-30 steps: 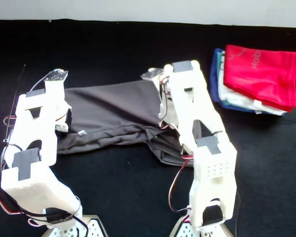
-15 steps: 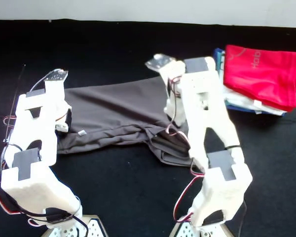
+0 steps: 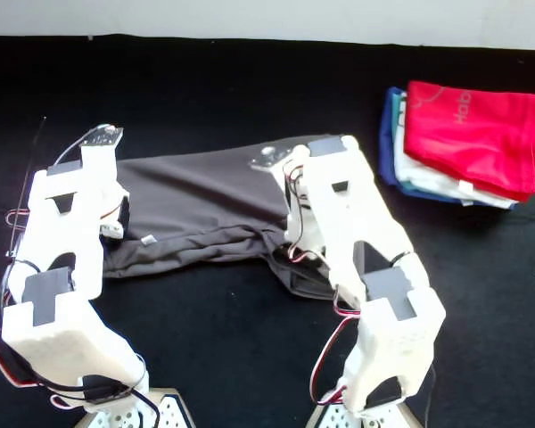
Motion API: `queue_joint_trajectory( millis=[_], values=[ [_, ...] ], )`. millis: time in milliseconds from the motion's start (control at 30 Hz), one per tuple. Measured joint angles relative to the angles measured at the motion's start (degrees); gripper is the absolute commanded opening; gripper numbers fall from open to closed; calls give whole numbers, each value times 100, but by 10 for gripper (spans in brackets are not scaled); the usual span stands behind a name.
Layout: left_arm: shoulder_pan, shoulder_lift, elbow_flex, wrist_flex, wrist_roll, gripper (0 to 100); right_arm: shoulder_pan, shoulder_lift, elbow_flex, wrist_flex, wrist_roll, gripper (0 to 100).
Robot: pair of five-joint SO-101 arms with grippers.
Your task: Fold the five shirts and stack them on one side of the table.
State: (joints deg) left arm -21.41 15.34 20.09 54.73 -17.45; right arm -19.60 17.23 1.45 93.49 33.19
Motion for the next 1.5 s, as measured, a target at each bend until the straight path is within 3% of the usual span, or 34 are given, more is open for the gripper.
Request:
queue_joint_trajectory(
  millis=[200,400,600,833,1000,1233,1400,1500],
  values=[
    [0,0,0,0,0,10,264,-527,-158,70,457,5],
    [0,0,0,0,0,10,343,-721,-273,-1231,-642,5],
    [0,0,0,0,0,10,-237,-62,-70,-1477,-818,5],
    [0,0,0,0,0,10,-343,-26,-70,-545,-809,5],
    [0,0,0,0,0,10,-62,-26,-70,308,-220,5],
    [0,0,0,0,0,10,519,-229,-70,510,466,12],
    [0,0,0,0,0,10,422,-501,-70,510,510,146],
    [0,0,0,0,0,10,176,-501,-70,510,422,152]
  ],
)
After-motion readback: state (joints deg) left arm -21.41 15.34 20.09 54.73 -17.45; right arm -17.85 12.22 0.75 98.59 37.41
